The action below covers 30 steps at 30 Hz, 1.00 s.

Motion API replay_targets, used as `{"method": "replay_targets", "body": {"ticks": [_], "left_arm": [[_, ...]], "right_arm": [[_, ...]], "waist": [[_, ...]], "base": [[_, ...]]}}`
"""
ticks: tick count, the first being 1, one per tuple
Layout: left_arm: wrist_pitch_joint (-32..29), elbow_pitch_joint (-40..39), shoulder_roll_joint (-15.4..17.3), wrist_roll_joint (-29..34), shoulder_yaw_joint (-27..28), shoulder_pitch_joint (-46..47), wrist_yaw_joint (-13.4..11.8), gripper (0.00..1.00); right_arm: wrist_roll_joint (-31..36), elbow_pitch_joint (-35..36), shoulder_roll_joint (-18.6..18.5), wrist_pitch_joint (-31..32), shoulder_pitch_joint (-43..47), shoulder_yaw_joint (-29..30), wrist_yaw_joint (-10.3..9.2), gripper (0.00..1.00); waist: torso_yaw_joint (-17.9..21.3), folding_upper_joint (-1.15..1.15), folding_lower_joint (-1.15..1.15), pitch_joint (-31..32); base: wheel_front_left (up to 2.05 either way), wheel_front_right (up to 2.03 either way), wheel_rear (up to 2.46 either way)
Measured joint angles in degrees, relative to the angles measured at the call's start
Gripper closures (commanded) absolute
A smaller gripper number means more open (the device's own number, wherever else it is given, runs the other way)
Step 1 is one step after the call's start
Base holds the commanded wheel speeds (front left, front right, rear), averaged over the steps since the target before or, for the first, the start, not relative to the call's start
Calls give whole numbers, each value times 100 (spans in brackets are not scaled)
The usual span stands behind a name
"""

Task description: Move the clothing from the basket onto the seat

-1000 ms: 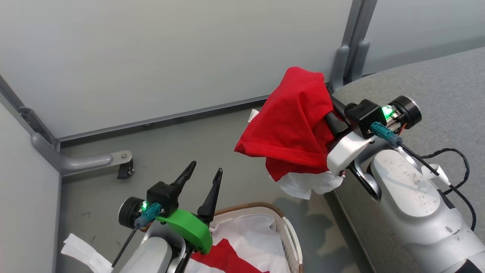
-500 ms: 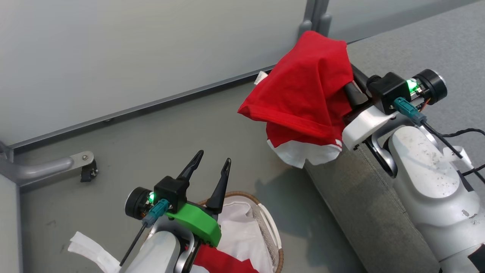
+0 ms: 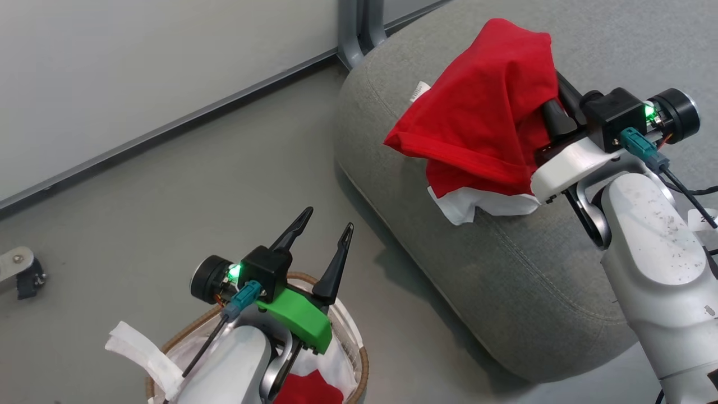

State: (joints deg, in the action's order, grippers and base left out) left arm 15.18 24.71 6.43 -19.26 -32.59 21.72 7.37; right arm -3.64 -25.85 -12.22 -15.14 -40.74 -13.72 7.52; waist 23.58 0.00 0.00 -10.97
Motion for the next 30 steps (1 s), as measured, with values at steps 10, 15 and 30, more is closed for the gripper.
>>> {"method": "replay_targets", "body": {"ticks": [10, 15, 30], "left_arm": [[-1, -108, 226, 80, -260, 392, 1, 0], [-1, -163, 403, 172, -261, 675, 1, 0], [-1, -510, 688, 478, -151, 1395, 1, 0]], "right_arm": [[148, 112, -145, 0, -457, 422, 0, 100], [180, 269, -396, 0, -1148, 794, 0, 100], [249, -308, -1066, 0, -2401, 2272, 1, 100]], "waist": [[216, 0, 0, -675], [134, 0, 0, -1126], [-347, 0, -1, -2824]], "base": [[0, 0, 0], [0, 0, 0], [0, 0, 0]]}}
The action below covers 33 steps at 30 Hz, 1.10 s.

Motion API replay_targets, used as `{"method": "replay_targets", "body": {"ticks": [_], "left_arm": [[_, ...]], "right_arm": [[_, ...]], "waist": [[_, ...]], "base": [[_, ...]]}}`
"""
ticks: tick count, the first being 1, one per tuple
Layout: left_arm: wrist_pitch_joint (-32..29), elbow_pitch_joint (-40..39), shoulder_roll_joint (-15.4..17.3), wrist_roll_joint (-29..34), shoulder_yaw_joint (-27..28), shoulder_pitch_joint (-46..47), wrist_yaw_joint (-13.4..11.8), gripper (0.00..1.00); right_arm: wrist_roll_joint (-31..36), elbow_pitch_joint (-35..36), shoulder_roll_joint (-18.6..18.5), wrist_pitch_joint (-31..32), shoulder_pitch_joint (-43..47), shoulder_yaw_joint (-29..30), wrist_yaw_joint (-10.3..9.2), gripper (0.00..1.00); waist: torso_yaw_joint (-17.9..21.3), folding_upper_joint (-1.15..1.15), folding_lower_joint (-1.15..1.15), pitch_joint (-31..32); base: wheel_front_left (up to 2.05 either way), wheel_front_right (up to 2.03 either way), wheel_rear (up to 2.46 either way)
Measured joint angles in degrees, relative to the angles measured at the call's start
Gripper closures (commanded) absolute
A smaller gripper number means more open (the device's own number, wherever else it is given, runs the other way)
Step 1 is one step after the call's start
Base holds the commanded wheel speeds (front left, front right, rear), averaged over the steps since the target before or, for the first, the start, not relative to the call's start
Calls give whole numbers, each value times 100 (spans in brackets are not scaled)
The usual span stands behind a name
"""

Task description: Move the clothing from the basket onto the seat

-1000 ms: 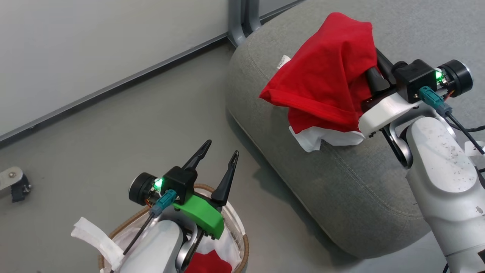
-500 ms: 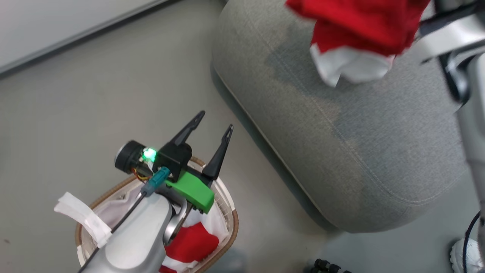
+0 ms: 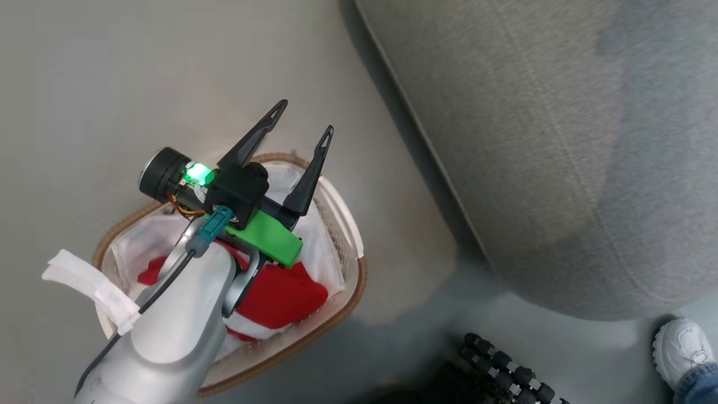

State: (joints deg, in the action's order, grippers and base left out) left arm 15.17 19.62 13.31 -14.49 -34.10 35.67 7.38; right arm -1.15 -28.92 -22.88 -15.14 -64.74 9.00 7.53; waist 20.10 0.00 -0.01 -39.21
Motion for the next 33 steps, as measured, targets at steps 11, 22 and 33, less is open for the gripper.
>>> {"method": "replay_targets", "body": {"ticks": [11, 22, 33], "left_arm": [[0, -8, 67, 44, 67, -159, -7, 0], [0, 93, -59, -31, 131, -344, -8, 0], [0, 20, -468, -205, 621, -916, -8, 0]], "right_arm": [[305, -854, 379, 0, 812, 454, -1, 99], [458, -661, 590, 0, 1421, 751, 0, 0], [575, -400, 522, 0, 2279, 616, -1, 0]], "waist": [[-489, 0, 0, -706], [-513, 0, 0, -336], [-610, 0, 1, 657]], "base": [[0, 0, 0], [0, 0, 0], [0, 0, 0]]}}
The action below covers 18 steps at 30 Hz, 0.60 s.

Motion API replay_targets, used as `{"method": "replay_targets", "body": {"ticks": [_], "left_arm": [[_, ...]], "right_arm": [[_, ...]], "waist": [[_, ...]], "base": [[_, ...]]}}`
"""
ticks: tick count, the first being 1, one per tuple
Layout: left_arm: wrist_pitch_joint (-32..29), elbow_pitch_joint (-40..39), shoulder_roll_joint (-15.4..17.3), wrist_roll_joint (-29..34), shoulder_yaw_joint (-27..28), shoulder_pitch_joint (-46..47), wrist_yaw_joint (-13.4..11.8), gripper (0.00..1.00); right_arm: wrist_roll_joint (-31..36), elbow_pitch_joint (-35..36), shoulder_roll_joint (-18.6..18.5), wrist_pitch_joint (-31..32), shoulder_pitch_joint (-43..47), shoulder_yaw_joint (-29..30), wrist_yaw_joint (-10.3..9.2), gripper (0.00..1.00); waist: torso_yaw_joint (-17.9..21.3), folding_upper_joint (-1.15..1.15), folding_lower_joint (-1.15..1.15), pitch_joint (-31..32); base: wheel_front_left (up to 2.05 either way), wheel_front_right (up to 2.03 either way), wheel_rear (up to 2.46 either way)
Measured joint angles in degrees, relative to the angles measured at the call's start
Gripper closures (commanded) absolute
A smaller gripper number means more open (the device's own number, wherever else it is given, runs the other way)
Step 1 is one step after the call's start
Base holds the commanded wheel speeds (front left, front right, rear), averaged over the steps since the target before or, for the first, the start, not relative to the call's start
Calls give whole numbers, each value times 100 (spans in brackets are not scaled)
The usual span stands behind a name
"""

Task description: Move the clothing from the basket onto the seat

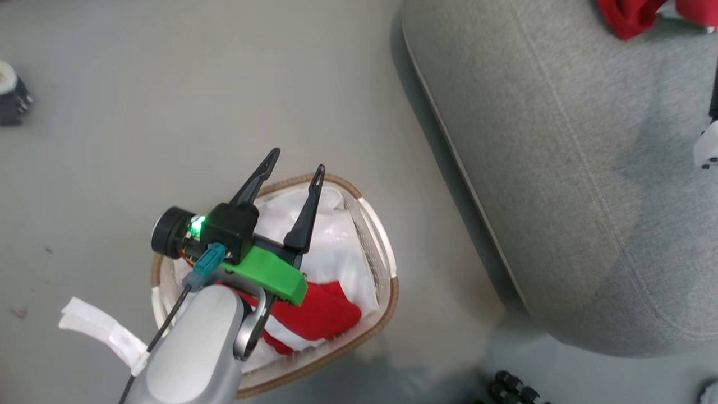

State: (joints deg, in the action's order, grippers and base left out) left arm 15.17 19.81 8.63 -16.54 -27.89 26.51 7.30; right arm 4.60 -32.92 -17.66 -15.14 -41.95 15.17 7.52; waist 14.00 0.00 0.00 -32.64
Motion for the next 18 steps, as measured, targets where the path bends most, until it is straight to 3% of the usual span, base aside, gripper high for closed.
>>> {"method": "replay_targets", "body": {"ticks": [6, 18], "left_arm": [[0, -53, -229, 0, 471, -494, 1, 0], [0, -12, -466, 133, 1588, -1650, -26, 0]], "right_arm": [[-102, 22, 132, 0, 287, -401, 0, 0], [-482, 330, 953, 0, 1243, -1161, 0, 0]], "waist": [[-110, 0, 0, 708], [-484, 0, 0, 2063]], "base": [[0, 0, 0], [0, 0, 0]]}}
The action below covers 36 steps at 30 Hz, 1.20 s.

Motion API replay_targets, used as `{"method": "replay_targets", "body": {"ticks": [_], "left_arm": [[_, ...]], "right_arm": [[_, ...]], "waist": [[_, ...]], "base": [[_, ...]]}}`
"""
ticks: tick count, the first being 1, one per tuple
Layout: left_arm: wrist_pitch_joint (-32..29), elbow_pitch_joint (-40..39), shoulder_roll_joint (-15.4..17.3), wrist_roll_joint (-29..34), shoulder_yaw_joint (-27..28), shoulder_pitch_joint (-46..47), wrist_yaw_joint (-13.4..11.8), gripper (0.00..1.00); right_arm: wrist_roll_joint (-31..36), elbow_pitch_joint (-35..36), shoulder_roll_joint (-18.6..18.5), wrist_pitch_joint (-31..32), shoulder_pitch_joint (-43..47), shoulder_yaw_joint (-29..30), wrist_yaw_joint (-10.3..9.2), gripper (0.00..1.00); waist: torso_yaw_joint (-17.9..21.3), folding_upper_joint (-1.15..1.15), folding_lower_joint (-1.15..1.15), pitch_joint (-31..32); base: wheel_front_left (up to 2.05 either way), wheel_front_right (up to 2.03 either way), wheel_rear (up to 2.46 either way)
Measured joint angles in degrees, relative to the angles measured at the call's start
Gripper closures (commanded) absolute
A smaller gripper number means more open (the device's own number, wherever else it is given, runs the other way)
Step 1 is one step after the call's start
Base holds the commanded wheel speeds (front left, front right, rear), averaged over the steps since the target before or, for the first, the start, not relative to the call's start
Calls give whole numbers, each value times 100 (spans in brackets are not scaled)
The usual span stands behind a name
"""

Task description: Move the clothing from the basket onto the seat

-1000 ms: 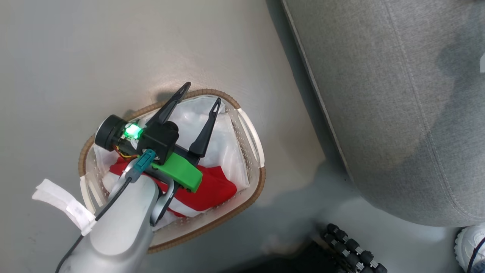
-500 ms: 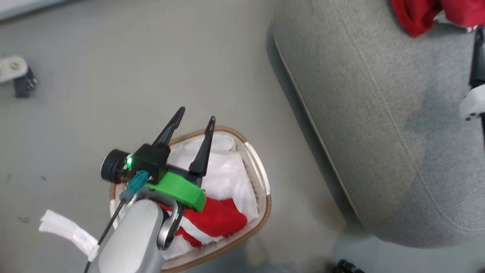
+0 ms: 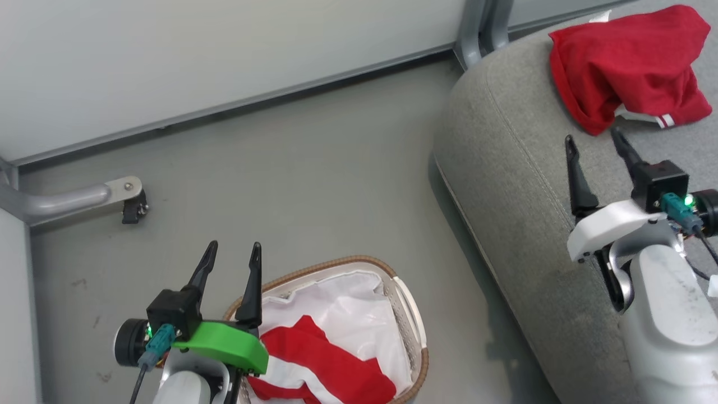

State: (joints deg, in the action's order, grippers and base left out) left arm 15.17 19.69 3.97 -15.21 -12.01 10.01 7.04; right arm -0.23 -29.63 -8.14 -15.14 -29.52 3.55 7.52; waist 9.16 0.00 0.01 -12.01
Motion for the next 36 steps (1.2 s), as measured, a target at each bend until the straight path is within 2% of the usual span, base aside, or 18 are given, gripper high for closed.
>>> {"method": "replay_targets", "body": {"ticks": [6, 10, 20, 36], "left_arm": [[0, -49, -79, 114, 482, -410, -73, 0], [0, -74, -89, 113, 720, -570, -107, 0], [0, -78, -107, -94, 1023, -920, -159, 0], [0, -59, -110, -250, 1056, -1122, -225, 0]], "right_arm": [[-35, 445, 390, 0, 622, -66, 0, 0], [-88, 624, 499, 0, 1016, -175, 0, 0], [-573, 886, 537, 0, 1749, -558, 0, 0], [-648, 918, 535, 0, 2097, -739, 0, 0]], "waist": [[-281, 0, 0, 479], [-482, 0, 0, 662], [-846, 0, 0, 925], [-896, 0, 0, 960]], "base": [[0, 0, 0], [0, 0, 0], [0, 0, 0], [0, 0, 0]]}}
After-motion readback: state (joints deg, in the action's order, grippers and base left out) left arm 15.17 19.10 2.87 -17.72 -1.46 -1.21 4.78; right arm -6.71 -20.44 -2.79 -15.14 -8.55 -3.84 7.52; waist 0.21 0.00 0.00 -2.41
